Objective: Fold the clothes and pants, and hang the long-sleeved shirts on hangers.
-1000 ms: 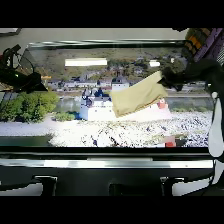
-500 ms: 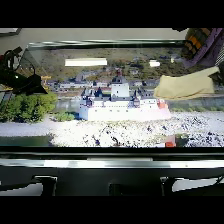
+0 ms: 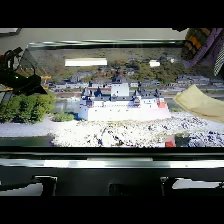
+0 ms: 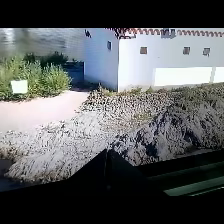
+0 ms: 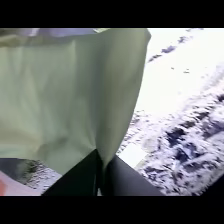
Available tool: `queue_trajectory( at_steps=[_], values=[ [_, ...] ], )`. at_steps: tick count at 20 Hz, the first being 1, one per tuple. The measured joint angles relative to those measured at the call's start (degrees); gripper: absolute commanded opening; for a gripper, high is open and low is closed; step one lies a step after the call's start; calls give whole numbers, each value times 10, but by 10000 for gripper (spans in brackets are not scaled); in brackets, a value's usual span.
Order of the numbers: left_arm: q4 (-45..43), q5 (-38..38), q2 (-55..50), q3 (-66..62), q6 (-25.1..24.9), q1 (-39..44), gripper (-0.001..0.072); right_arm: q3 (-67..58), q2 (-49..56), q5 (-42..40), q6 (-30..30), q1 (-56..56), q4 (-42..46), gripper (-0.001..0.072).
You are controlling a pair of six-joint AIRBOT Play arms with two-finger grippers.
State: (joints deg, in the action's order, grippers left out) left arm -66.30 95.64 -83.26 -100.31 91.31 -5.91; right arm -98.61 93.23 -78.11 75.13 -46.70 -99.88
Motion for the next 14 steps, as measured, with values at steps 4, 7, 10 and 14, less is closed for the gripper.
queue_trajectory(
  at_steps=[4,7,10,14],
  values=[
    [0,0,0,0,0,0,18,108,-42,1,-35,-3,75,23],
    [0,0,0,0,1,0,18,199,-83,12,-66,-4,125,23],
    [1,0,0,0,2,0,18,276,-118,21,-86,-4,155,24],
    [1,-1,0,0,4,0,18,365,-158,27,-103,-4,176,24]
  ],
)
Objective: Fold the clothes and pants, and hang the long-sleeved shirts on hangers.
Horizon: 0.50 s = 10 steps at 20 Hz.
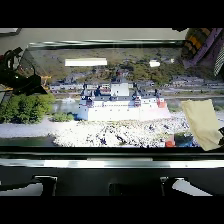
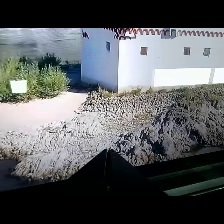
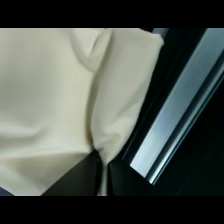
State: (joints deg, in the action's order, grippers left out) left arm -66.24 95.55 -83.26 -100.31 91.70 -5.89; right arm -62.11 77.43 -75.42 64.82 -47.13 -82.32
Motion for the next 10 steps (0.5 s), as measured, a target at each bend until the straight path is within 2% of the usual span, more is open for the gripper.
queue_trajectory(
  at_steps=[7,8,10],
  values=[
    [0,0,0,0,2,0,18,67,-29,-21,-17,0,56,26],
    [0,0,0,0,2,0,17,70,-30,-27,-19,0,66,83],
    [0,-2,0,0,2,0,18,73,-31,-37,-19,0,86,378]
  ],
)
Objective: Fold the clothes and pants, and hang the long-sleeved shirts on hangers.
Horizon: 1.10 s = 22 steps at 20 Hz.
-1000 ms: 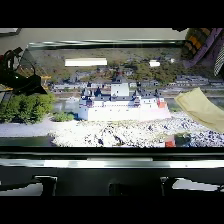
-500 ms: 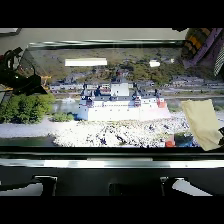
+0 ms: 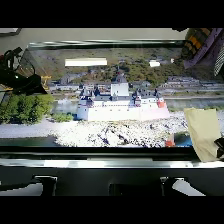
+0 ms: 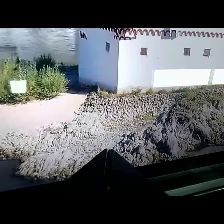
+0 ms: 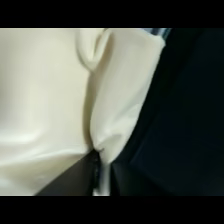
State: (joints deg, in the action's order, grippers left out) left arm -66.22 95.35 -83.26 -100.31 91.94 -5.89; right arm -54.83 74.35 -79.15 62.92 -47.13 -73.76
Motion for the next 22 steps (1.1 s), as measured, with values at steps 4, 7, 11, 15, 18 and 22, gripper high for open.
queue_trajectory(
  at_steps=[4,7,11,15,18,22],
  values=[
    [0,-5,0,0,0,0,18,2,-9,-10,5,0,21,418],
    [0,-12,0,0,0,4,18,-5,-53,37,16,0,6,269],
    [0,-50,-2,6,-5,19,17,-25,-113,177,105,24,-147,115],
    [-2,-114,1,41,-46,43,16,-35,-129,233,206,154,-271,108],
    [-15,-150,23,106,-64,63,17,-37,-133,232,243,292,-306,105],
    [-49,-193,84,206,-74,81,18,-38,-134,205,270,443,-320,26]
  ],
)
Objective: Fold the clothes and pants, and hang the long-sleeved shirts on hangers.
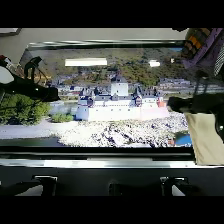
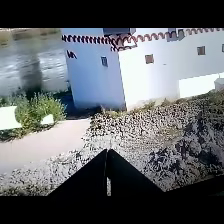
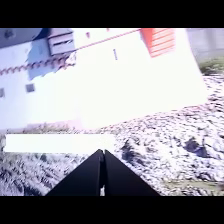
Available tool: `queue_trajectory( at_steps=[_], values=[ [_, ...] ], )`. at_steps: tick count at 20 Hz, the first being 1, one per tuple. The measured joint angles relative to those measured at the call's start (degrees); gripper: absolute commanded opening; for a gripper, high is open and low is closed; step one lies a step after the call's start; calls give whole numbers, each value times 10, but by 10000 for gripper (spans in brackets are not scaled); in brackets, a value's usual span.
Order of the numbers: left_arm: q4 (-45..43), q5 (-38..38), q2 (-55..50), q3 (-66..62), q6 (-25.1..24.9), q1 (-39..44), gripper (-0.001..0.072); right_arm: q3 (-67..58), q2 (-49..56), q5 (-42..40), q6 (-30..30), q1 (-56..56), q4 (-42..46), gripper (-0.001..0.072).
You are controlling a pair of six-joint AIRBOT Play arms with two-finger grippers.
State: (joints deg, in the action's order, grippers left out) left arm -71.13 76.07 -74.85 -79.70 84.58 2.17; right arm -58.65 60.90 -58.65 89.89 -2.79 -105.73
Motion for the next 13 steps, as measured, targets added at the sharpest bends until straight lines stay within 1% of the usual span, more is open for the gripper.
queue_trajectory(
  at_steps=[2,5,13],
  values=[
    [-17,-13,21,31,0,3,20,0,0,-7,6,46,0,28],
    [-36,-20,35,53,6,5,20,0,0,-11,10,79,5,29],
    [-49,-25,43,66,13,7,20,0,0,-27,12,96,23,29]
  ],
)
